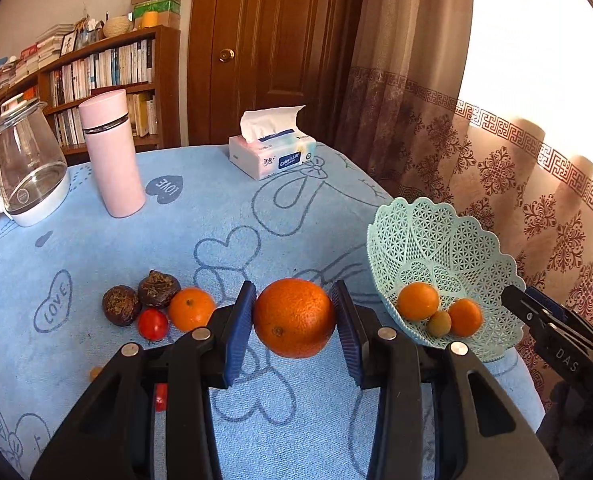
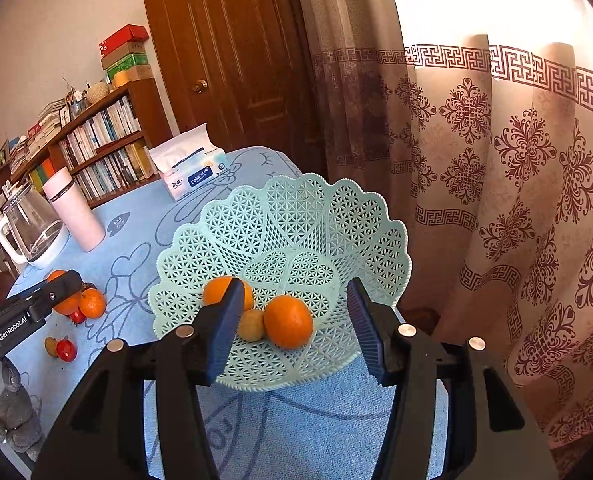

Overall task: Organize fruits
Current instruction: 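Carry the held orange to the basket and open the left gripper, then move the open left gripper back toward the remaining fruits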

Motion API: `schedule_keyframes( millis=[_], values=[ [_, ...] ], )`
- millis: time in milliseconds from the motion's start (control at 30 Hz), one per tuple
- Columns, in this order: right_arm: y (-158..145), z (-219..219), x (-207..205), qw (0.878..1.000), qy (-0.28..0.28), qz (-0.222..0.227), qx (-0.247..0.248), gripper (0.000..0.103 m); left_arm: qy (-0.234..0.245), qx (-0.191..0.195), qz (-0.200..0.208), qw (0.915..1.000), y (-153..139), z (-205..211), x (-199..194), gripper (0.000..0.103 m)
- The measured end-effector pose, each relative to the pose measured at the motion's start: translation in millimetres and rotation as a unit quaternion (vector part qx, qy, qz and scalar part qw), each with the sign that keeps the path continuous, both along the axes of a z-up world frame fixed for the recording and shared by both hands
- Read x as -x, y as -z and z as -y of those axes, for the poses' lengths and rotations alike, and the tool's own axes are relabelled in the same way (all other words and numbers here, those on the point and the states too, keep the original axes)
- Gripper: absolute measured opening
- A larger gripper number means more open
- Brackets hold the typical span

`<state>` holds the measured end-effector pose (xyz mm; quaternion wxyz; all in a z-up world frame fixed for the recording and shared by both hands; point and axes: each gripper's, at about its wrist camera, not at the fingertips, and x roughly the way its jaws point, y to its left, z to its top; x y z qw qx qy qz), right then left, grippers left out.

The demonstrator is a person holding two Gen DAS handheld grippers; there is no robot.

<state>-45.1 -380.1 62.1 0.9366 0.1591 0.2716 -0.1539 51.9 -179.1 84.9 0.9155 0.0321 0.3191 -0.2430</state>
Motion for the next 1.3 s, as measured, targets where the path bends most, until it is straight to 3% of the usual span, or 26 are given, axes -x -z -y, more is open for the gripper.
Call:
schedule_keyframes(
  millis=[300, 567, 633, 1000, 1300],
  values=[
    [6.6, 0.5, 1.0, 1.0, 0.005, 0.014, 0.0, 0.06, 0.065, 0.004, -0.015, 0.9978, 1.7, 60.3, -11.1, 0.04],
    [10.3, -0.1, -0.1, 1.0, 0.003, 0.018, 0.0, 0.06, 0.078, -0.002, -0.024, 0.9967, 10.6, 86.8, -26.1, 0.042],
    [10.8, 1.8, 0.5, 1.0, 0.006, 0.02, -0.003, 0.06, 0.076, -0.002, -0.019, 0.9969, 10.4, 88.4, -27.5, 0.055],
    [13.7, 6.5, -0.4, 1.0, 0.013, 0.02, -0.015, 0.06, 0.063, -0.009, -0.023, 0.9977, 17.4, 84.9, -32.4, 0.057],
    [13.6, 6.5, 0.1, 1.0, 0.015, 0.021, -0.014, 0.06, 0.053, -0.019, -0.002, 0.9984, 17.4, 79.9, -26.7, 0.083]
  ],
)
